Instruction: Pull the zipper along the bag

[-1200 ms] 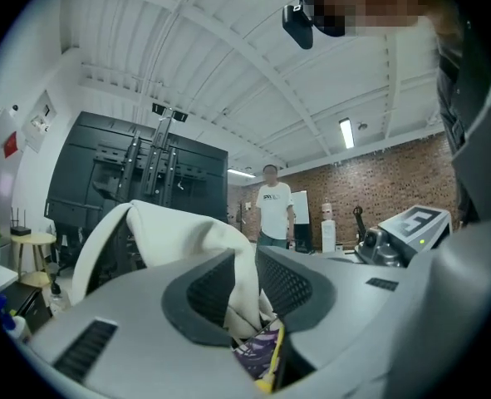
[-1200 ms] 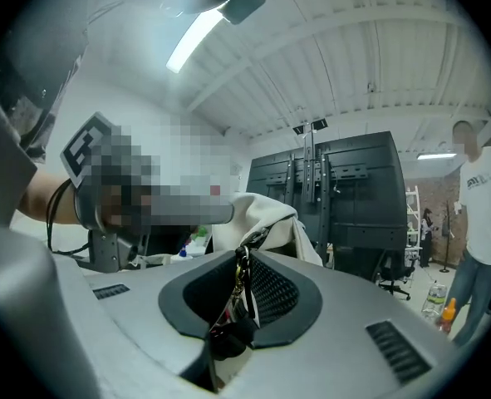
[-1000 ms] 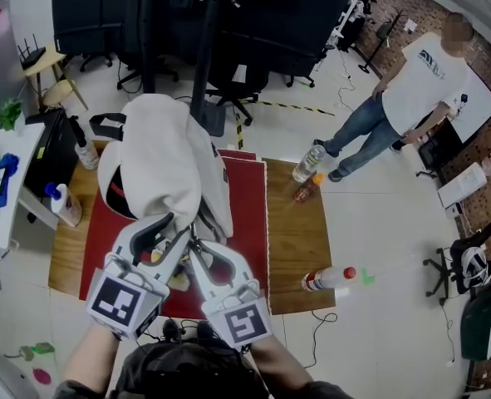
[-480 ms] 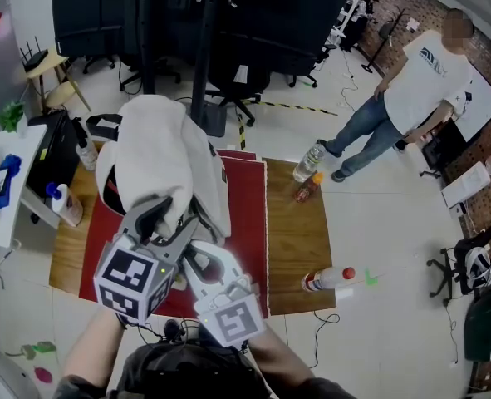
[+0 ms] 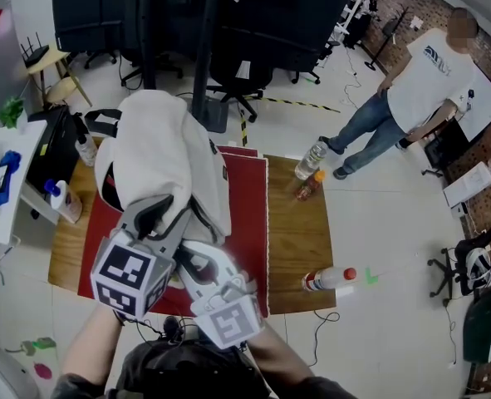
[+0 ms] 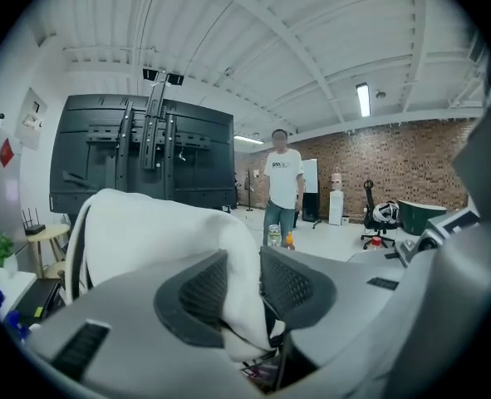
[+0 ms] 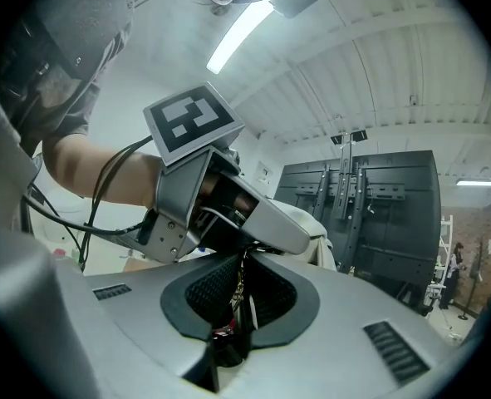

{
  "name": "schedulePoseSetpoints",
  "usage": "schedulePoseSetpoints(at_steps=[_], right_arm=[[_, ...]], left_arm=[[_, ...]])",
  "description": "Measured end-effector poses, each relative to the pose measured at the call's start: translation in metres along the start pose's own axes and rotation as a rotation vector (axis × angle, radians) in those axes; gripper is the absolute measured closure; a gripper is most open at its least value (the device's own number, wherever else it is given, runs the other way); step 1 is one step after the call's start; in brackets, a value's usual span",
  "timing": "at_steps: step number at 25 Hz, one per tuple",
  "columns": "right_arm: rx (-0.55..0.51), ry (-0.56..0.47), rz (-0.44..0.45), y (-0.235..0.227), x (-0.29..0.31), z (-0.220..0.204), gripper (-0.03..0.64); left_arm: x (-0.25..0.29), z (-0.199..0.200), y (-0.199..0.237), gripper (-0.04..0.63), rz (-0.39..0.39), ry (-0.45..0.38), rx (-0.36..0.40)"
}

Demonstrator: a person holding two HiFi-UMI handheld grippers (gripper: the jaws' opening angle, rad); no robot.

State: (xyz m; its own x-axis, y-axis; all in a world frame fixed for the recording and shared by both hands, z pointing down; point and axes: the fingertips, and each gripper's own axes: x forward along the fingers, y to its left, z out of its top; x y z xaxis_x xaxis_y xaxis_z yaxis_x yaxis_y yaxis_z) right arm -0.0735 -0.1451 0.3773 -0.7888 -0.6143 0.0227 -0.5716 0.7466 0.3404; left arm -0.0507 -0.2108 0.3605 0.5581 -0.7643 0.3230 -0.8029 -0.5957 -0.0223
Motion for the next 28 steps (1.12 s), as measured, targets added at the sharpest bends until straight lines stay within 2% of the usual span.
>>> schedulePoseSetpoints(at_steps=[5,11,28], right_arm=[[0.006,-0.003,-0.005,-0.004,0.001,-0.003,0.571],[0.001,-0.011,0.008,-0.004,0.004,-0.002,0.571],[0.046,0.01,-0.084,-0.014,0.0,-0.009,0.574]], left_arm=[[-0.003,0.005,0.005,0.513,-0.046,-0.054,-0.047],[-0.011,0.018,0.008,0.531,-0.076,-0.14,-0.141],[-0.014,0.035,0.001,0.535,-0.139,-0.197,-0.188]])
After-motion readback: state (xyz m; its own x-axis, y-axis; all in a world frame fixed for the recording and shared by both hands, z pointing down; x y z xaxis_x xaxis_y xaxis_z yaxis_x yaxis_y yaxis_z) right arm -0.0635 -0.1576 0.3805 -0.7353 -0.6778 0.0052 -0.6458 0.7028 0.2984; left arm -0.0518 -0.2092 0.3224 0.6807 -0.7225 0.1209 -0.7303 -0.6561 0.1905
